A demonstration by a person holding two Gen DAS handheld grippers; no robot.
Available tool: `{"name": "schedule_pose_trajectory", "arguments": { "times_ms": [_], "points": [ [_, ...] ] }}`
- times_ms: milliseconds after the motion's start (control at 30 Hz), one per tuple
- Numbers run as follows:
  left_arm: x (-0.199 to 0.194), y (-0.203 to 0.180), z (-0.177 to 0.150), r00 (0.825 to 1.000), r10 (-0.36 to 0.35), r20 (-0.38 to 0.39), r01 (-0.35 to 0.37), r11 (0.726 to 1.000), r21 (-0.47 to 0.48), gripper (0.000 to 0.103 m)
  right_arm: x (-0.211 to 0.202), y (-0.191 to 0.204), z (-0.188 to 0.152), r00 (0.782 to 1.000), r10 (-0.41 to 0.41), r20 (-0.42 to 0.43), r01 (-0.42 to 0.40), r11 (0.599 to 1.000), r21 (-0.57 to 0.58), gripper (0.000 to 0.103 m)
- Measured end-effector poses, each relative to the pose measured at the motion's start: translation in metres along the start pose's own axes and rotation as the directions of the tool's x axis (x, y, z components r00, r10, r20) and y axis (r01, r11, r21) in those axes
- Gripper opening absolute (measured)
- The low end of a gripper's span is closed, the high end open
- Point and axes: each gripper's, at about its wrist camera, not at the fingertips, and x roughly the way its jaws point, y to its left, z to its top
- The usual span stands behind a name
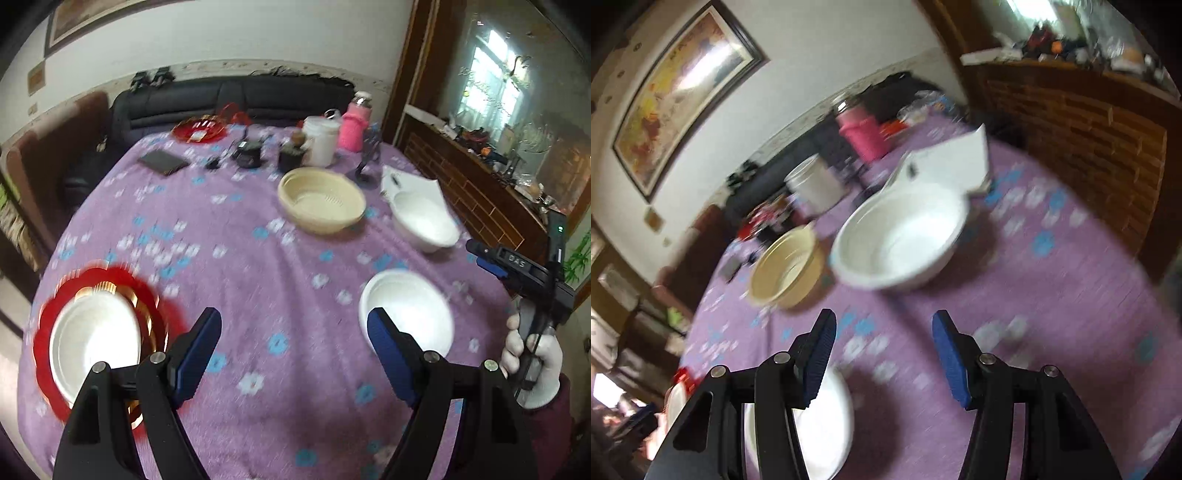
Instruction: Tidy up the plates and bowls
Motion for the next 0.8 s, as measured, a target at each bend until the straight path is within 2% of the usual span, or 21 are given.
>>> {"name": "schedule_pose_trajectory", "arguments": {
  "times_ms": [133,300,400,500,567,800],
  "points": [
    [0.007,-0.029,0.038,1.0,-0.022,0.004,0.022,0.999,0.045,0.081,0.004,-0.009,0.032,0.999,-0.021,0.031,0.02,0.999,0.033,0.058],
    [0.033,-0.073,0.086,0.996,-0.076,-0.043,0.079,0.993,0.091,0.081,0.03,-0.015,0.064,0.997,-0.029,0.07,0.023,0.996,0.086,0.058],
    [0.057,-0.097,0.106,0.997,-0.058,-0.059,0.065,0.989,0.133,0.081,0.052,-0.026,0.067,0.998,-0.022,0.064,0.015,0.994,0.108,0.058],
    [0.098,-0.119,0.12,0.992,-0.05,-0.116,0.068,0.986,0.151,0.081,0.07,-0.042,0.056,0.999,0.009,0.043,-0.015,0.992,0.124,0.058],
    [0.126,-0.131,0.128,0.986,-0.057,-0.155,0.081,0.985,0.155,0.08,0.082,-0.047,0.054,1.0,0.007,-0.002,-0.007,0.993,0.115,0.058],
    [0.212,-0.161,0.156,0.973,-0.098,-0.209,0.124,0.986,0.114,0.08,0.09,-0.038,0.05,1.0,0.009,-0.021,-0.008,0.999,0.049,0.058]
  ]
}}
